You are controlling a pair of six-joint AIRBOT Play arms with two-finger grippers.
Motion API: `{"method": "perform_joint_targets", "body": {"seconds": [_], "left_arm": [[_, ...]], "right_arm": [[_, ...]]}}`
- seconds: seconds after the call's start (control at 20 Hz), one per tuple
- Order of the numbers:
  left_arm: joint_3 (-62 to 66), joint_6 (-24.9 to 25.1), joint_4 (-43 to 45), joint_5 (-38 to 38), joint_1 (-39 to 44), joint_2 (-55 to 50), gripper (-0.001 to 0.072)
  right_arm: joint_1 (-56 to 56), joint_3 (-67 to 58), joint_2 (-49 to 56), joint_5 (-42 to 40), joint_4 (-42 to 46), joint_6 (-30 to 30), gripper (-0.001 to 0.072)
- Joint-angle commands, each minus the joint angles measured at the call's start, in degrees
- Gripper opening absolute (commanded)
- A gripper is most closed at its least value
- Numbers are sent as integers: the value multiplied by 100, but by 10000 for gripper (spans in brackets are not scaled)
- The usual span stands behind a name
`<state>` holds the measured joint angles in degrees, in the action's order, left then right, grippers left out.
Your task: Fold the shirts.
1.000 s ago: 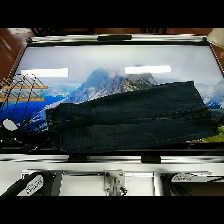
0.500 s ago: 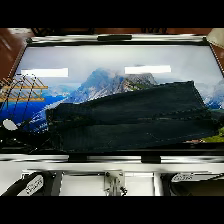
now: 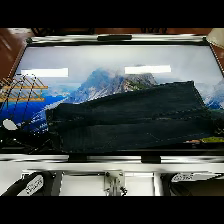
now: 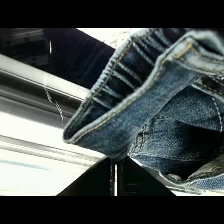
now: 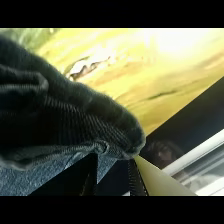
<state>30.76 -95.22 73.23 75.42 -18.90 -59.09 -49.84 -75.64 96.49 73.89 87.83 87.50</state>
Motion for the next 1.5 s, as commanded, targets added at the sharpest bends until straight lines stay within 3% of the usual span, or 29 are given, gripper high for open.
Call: {"method": "perform_joint_targets", "body": {"seconds": [0.0, 0.05, 0.1, 0.15, 0.35, 0.5, 0.95, 1.0, 1.05, 1.1, 1.2, 1.45], "left_arm": [[-4, -9, -4, 35, 0, 0, 51], [-4, -7, -22, 74, 0, 0, 51], [-4, -7, -22, 114, 0, 0, 51], [-4, -4, -20, 127, 0, 0, 51], [-4, -4, -17, 111, 0, 0, 51], [-4, -7, -7, -22, 0, 0, 51], [-4, -7, -2, -59, 0, -2, 51], [-4, -7, -2, -59, 0, -2, 51], [-4, -7, -2, -59, 0, -2, 51], [-4, -7, -2, -57, 0, -2, 51], [-4, -7, -2, -57, 0, -2, 51], [-4, -4, 0, -61, 0, -4, 51]], "right_arm": [[-2, 28, -55, -179, 17, 35, 334], [-2, 26, -85, -116, -22, 28, 362], [-2, 22, -142, -66, -76, -79, 496], [-4, 22, -223, -76, -90, -203, 521], [-9, 24, -330, -212, -85, -341, 521], [4, 24, -116, -190, -616, -535, 521], [9, 26, 389, -66, -632, -354, 517], [9, 24, 437, 31, -625, -356, 464], [9, 28, 452, 87, -597, -354, 319], [9, 28, 450, 129, -573, -352, 231], [7, 13, 409, 297, -498, -382, 93], [7, -299, -103, 525, -483, -466, 92]]}}
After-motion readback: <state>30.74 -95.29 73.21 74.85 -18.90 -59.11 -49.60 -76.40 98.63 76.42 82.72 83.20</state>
